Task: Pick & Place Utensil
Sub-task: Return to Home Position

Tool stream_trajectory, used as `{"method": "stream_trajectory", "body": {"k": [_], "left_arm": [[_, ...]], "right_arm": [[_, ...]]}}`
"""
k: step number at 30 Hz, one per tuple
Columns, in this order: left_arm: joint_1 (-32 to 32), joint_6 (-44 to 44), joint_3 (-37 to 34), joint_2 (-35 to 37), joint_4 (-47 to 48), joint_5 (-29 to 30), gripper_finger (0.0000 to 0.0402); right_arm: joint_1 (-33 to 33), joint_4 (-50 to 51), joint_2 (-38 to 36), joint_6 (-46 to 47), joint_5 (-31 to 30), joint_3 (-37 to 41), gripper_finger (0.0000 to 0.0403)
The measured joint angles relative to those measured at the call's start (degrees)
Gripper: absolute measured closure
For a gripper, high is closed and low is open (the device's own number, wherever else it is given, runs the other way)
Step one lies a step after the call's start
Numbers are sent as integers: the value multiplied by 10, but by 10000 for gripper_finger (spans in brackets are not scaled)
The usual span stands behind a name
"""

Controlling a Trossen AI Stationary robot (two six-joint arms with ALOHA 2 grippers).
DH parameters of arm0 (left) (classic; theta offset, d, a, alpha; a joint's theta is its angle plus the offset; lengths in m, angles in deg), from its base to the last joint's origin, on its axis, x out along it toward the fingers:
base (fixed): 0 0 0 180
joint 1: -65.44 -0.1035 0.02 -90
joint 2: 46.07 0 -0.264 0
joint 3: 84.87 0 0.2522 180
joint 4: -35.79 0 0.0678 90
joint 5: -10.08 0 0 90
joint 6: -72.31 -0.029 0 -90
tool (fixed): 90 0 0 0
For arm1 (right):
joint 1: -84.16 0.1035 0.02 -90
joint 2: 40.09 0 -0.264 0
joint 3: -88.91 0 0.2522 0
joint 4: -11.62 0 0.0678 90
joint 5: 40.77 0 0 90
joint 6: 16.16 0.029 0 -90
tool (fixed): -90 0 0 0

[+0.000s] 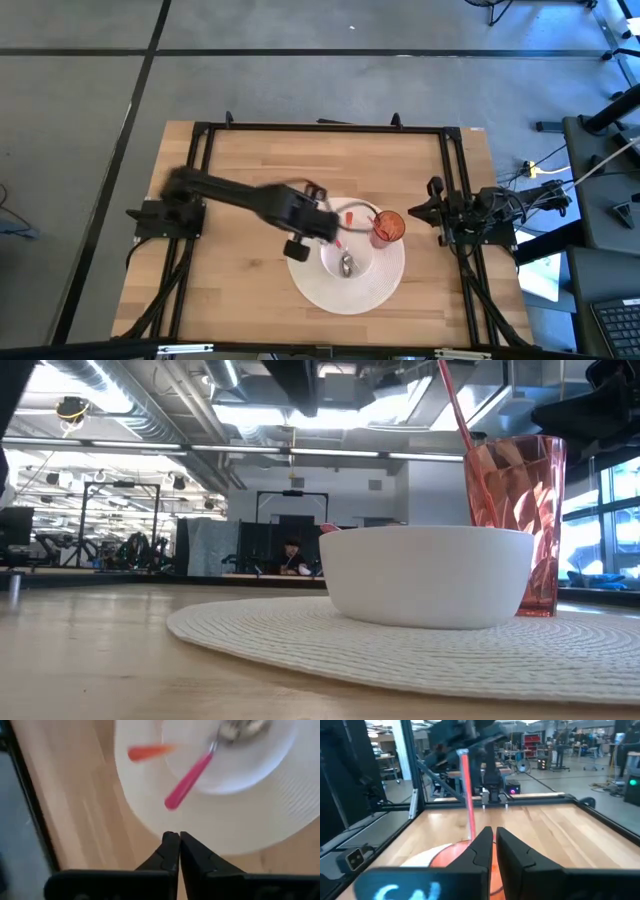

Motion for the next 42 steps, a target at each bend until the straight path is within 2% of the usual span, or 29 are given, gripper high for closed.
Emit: {"method": "stream_trajectory", "body": {"k": [3,7,12,15,18,22,25,27,36,38,42], "left_arm": [[-18,-5,-151,116,-146,-31,399],[-50,10,-398,295,-375,-63,400],[-93,76,-693,529,-660,-110,400],[-119,106,-840,662,-785,-115,400],[-145,143,-948,767,-875,-114,400],[-148,154,-1011,863,-878,-110,400],[-111,117,-1033,928,-873,-115,400],[-83,98,-1041,969,-878,-89,401],[14,41,-1088,1064,-814,5,400],[23,25,-1108,1088,-818,33,400],[19,21,-1138,1137,-821,39,400]], "right_arm": [[0,-10,0,-5,13,0,386],[0,-18,0,-7,24,0,397],[0,-31,0,-23,26,1,399],[0,-65,-1,-36,30,9,399],[0,-92,-1,-53,30,20,400],[0,-120,-3,-56,25,25,401],[0,-120,-9,-51,21,26,401],[0,-121,-9,-42,4,26,401],[0,-115,-9,-41,-7,28,402],[0,-110,-9,-42,-11,28,402],[-2,-107,-9,-53,-24,29,402]]}}
